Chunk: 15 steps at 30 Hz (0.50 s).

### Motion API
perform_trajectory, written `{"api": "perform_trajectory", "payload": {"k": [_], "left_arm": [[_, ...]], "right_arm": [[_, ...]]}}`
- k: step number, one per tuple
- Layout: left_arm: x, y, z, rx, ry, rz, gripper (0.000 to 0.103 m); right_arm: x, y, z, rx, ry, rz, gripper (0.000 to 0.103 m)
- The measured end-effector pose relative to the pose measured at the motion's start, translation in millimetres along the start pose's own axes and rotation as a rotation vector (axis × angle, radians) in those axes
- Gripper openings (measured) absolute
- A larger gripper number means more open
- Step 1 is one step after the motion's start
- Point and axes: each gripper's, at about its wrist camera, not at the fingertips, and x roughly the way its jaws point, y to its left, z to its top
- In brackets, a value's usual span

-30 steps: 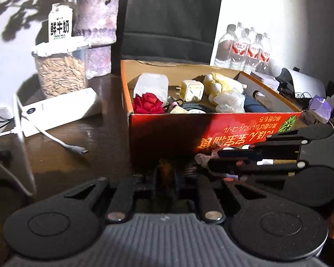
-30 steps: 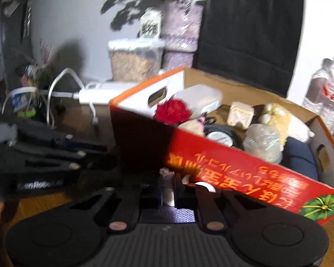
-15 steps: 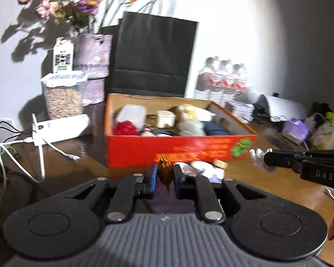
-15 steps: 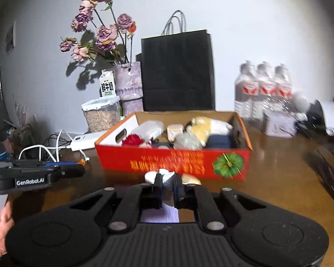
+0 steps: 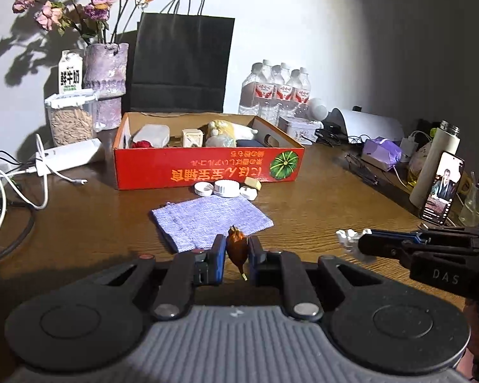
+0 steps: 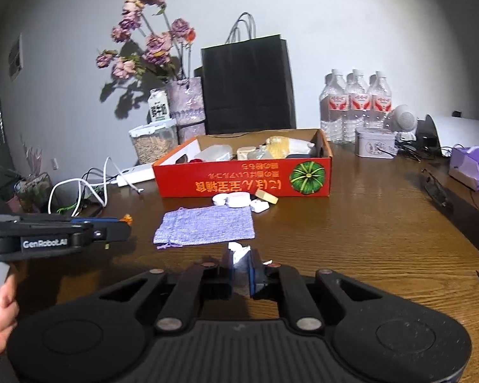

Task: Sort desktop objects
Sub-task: 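Carry both small items into the box and open both tools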

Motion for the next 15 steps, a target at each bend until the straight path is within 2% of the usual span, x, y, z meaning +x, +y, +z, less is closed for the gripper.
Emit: {"api": "perform_trajectory", "payload": {"k": [5, 8, 12, 15], "left_arm": [[1.9, 1.3, 5.6, 0.001, -0.005, 0.001, 0.016], [9.4, 6.0, 20.0, -0.002, 0.002, -0.021, 0.016], [13.8, 16.8, 72.3, 0.005, -0.032, -0.118, 0.016], [34.7, 18.2, 119.0, 0.074, -0.062, -0.131, 0.016]], "right_arm": [[4.0, -5.1, 3.9, 0.008, 0.002, 0.010, 0.008], [7.6, -12.6, 24.7, 0.039, -0.001, 0.043, 0.008], [10.9, -23.1, 80.4, 0.028, -0.069, 0.109, 0.008], [32.3, -24.0, 127.6, -0.032, -0.112, 0.097, 0.008]]}}
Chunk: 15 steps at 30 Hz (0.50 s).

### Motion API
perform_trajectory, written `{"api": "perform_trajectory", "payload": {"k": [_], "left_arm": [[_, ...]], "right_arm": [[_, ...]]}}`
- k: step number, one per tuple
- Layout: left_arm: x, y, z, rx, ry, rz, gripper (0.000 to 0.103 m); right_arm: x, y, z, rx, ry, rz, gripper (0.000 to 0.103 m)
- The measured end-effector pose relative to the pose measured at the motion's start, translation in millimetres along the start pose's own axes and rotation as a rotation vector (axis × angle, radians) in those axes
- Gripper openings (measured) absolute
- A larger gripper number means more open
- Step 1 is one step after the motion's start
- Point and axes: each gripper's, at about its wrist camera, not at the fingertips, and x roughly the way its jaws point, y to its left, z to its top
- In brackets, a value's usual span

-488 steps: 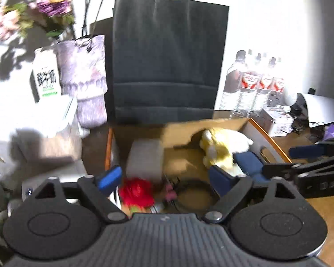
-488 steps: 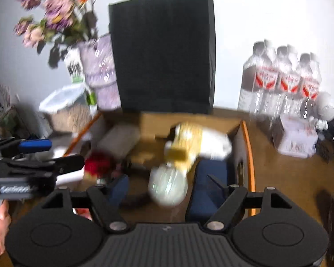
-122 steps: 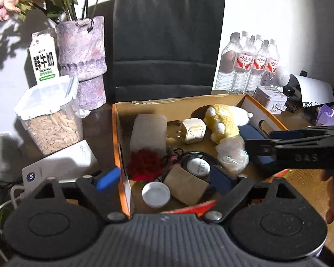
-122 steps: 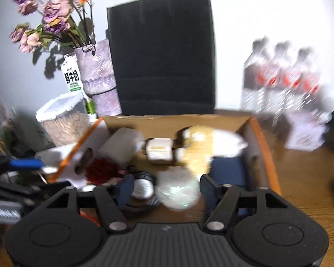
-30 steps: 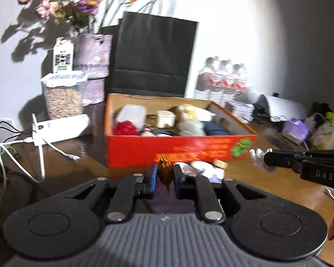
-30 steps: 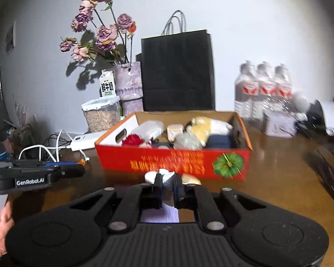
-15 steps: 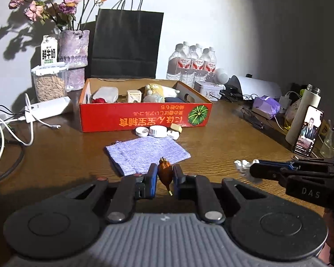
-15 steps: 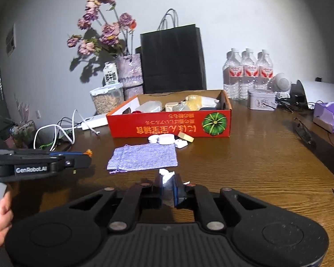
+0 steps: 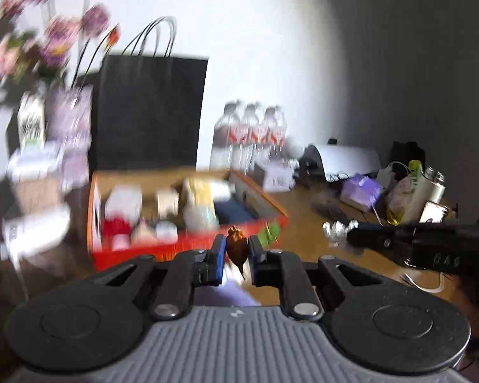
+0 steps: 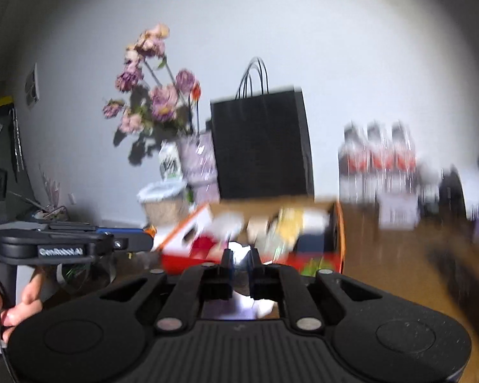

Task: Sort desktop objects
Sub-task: 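Carry both small items into the box and open both tools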

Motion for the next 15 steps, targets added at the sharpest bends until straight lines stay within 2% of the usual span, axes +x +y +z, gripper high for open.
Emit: {"api": "perform_trajectory", "payload": {"k": [4, 7, 10, 13, 15], "left_arm": [[56.8, 25.6, 46.5, -0.043, 0.072, -0.038, 0.016], [103.5, 46.8, 66.1, -0.109, 0.144, -0.066, 0.016], [158.9, 61.9, 62.8, -0.141, 0.256, -0.073, 0.016], [211.2, 72.5, 42.9, -0.173, 0.361, -0.056, 0.016], [229.5, 79.2, 30.3, -0.222, 0.385, -0.037, 0.016]], "right_arm": [[59.3, -16.4, 48.2, -0.013, 0.055, -0.013, 0.008], [117.8, -35.5, 65.9, 0.019, 0.167, -0.014, 0.008], [179.8, -53.8, 63.7, 0.064, 0.307, -0.026, 0.008], [230.5, -71.3, 43.4, 0.148, 0.446, -0.028, 0.008], [251.1, -78.1, 26.1, 0.184, 0.509, -0.032, 0.008]]}}
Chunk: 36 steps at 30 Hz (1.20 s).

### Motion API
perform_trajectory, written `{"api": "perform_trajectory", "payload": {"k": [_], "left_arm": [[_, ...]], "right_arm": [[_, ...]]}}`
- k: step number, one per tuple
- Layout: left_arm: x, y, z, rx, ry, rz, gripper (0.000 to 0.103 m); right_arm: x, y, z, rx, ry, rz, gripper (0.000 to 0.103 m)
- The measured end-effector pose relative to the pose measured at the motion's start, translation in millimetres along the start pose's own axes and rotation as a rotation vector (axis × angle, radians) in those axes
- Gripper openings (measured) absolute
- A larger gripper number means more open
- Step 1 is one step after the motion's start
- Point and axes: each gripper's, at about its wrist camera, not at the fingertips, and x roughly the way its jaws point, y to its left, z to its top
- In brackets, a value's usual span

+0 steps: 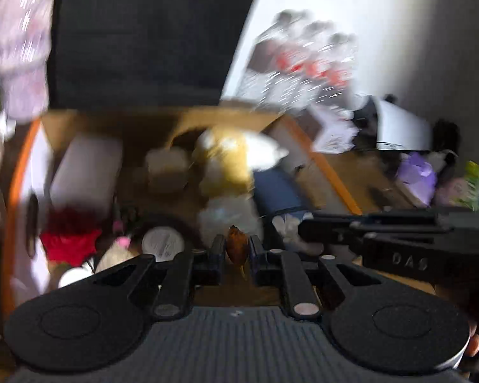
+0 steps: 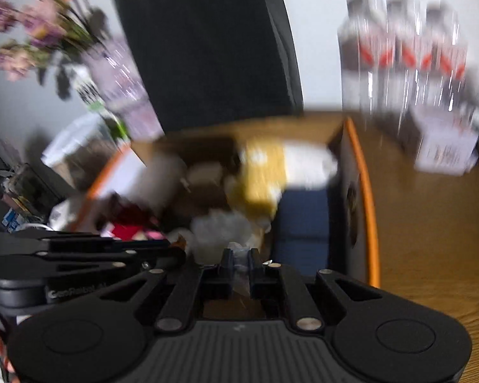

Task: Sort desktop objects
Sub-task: 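Carry both small items into the box and open both tools, then grasp a white ribbed bottle cap with the right tool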

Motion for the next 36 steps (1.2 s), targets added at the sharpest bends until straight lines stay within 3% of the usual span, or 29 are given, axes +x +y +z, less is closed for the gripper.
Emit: {"api": "perform_trajectory", "payload": {"k": [3, 5, 6, 9, 12, 16, 17, 19, 21, 23, 25, 28, 31, 36], "left_arm": [[18.7, 6.4, -5.7, 0.002, 0.016, 0.008, 0.017], [24.8, 11.9, -7.4, 0.002, 0.040, -0.002, 0.025], [24.1, 14.0, -7.1, -0.001, 0.045, -0.016, 0.036], [9.7, 13.3, -0.6, 0.007, -0.007, 0.001, 0.038], [-12.7, 7.1, 16.2, 0.024, -0.053, -0.004, 0.043], [-48.0, 1.3, 29.1, 0.010, -0.150, 0.045, 0.063], [-54.1, 0.0, 27.2, 0.011, -0.167, 0.068, 0.065], [-63.7, -2.7, 17.1, 0.022, -0.188, 0.122, 0.079], [-69.7, -4.0, 1.6, 0.052, -0.207, 0.179, 0.082], [-78.1, -5.5, -22.6, 0.070, -0.245, 0.271, 0.082], [-92.6, -8.4, -52.3, 0.072, -0.297, 0.317, 0.088], [-118.4, -9.8, -99.2, 0.049, -0.372, 0.314, 0.101], [-139.8, -12.3, -147.6, 0.042, -0.415, 0.349, 0.103], [-152.8, -8.3, -222.6, -0.026, -0.387, 0.342, 0.103]], "right_arm": [[22.3, -8.1, -5.0, 0.041, 0.065, 0.027, 0.015], [22.9, -6.6, -6.6, 0.035, 0.072, 0.024, 0.017], [18.7, -5.3, -7.0, 0.029, 0.058, 0.023, 0.017], [-3.2, -1.5, 5.0, 0.013, -0.016, -0.007, 0.021], [-25.9, 9.3, 20.2, -0.033, -0.080, -0.041, 0.034], [-48.6, 25.2, 24.4, -0.072, -0.159, -0.065, 0.044], [-53.8, 29.4, 18.5, -0.082, -0.172, -0.065, 0.047], [-62.0, 35.8, 3.1, -0.110, -0.202, -0.070, 0.055], [-73.3, 44.4, -19.5, -0.130, -0.268, -0.115, 0.061], [-84.5, 54.2, -45.5, -0.159, -0.339, -0.148, 0.078], [-93.7, 64.3, -74.0, -0.197, -0.394, -0.170, 0.084], [-100.1, 76.6, -121.2, -0.245, -0.427, -0.215, 0.084], [-102.2, 83.7, -164.5, -0.263, -0.395, -0.237, 0.084], [-104.7, 83.2, -223.8, -0.202, -0.336, -0.193, 0.084]]}}
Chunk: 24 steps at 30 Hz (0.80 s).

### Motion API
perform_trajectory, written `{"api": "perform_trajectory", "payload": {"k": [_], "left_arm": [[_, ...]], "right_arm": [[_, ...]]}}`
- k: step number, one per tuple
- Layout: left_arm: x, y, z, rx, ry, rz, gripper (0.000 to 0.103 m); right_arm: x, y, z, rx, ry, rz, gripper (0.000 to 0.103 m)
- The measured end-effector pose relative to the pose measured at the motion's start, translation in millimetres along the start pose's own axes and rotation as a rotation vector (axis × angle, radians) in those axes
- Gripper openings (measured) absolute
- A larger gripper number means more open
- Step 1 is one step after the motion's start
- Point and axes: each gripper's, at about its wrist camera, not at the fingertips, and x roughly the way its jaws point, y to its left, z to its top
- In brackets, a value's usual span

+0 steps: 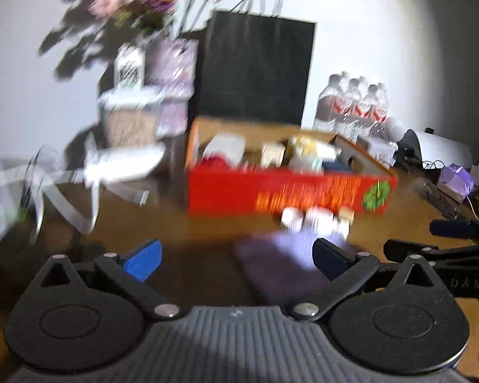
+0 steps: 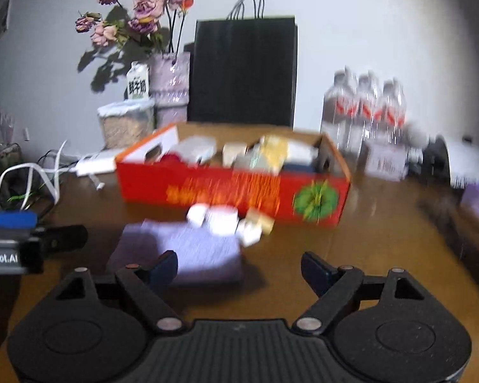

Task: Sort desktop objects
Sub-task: 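Grasp a white ribbed bottle cap with the right tool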

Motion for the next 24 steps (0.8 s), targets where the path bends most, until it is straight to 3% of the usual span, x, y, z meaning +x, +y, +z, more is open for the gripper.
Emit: {"api": "perform_trajectory", "payload": {"k": [3, 5, 10, 24], "left_arm": [[-13.9, 4.6, -25.7, -0.020, 0.038, 0.010, 0.103], [-23.4, 4.1, -36.9, 0.000, 0.028, 0.023, 0.103], [-24.6, -8.5, -53.0, 0.077, 0.015, 0.040, 0.103], [-10.6, -7.6, -50.1, 0.075, 0.092, -0.033, 0.103]], "right_arm": [[-15.1, 5.5, -26.8, -0.008, 0.004, -0.007, 0.085], [-23.6, 8.5, -38.7, -0.027, -0.006, -0.014, 0.092], [-31.4, 14.0, -58.2, -0.020, 0.010, 0.010, 0.094], [-24.7, 10.1, -46.2, -0.065, -0.020, -0.028, 0.096]]}}
